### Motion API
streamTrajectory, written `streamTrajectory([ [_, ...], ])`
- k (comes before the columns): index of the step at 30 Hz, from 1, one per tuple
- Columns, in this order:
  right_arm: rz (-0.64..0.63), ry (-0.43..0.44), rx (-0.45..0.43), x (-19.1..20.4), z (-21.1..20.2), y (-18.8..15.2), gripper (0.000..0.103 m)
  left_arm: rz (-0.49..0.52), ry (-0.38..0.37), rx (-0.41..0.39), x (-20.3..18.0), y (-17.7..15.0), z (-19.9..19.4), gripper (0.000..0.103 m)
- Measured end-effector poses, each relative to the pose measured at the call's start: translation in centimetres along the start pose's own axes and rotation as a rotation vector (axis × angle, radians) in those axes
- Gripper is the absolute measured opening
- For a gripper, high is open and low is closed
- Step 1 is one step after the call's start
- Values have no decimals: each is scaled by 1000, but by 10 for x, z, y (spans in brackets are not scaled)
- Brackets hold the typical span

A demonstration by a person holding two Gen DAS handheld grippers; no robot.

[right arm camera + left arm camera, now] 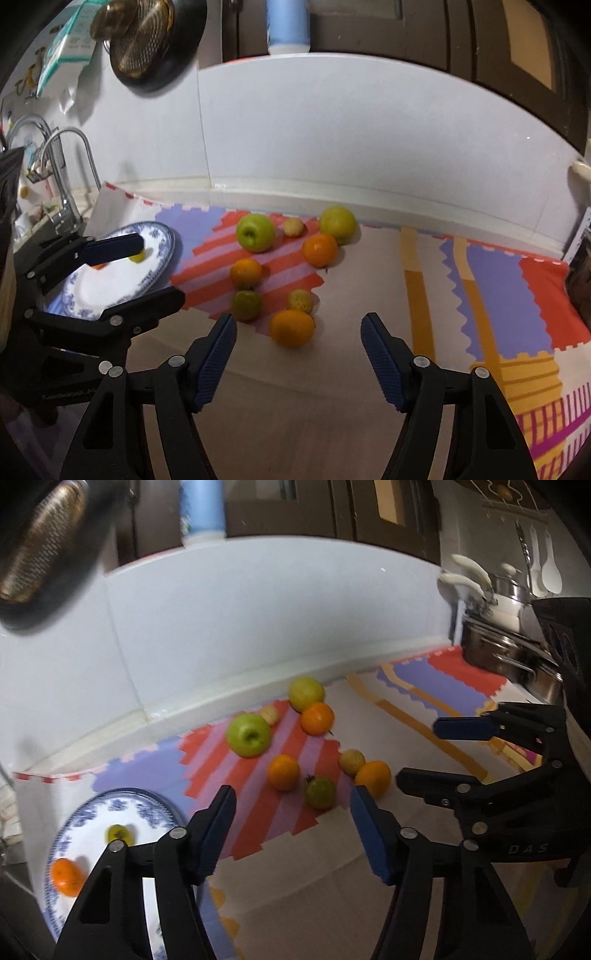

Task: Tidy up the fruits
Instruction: 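Withdraw both tools from the plate back toward the fruit pile, then grasp a dark green tomato with left gripper while right gripper grasps a mandarin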

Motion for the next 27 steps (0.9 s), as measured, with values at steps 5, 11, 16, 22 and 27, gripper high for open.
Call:
streamTrajectory([
  [5, -12, 21, 39, 0, 21, -8, 59, 18, -47, 49, -6, -7, 24, 53],
  [11, 21, 65, 74, -6, 40, -14, 51, -2, -83, 83, -12, -7, 41, 48],
  [16, 28, 80, 87, -10, 48, -16, 48, -7, -111, 110, -18, -8, 52, 44],
  [22, 52, 111, 97, -14, 55, -17, 46, -13, -123, 137, -23, -7, 64, 41],
  [27, 71, 141, 102, -15, 58, -18, 43, -20, -131, 167, -26, -8, 71, 37],
])
Point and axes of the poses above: each gripper's, at about its wrist camera, not at the fingertips, and z roughly the way its jaws point, x to its left, y to its top, the point moved 9 cm from there along z, roughly the way its jaws point, and after that the axes turned 10 degrees about y, right-handed, at the moved point
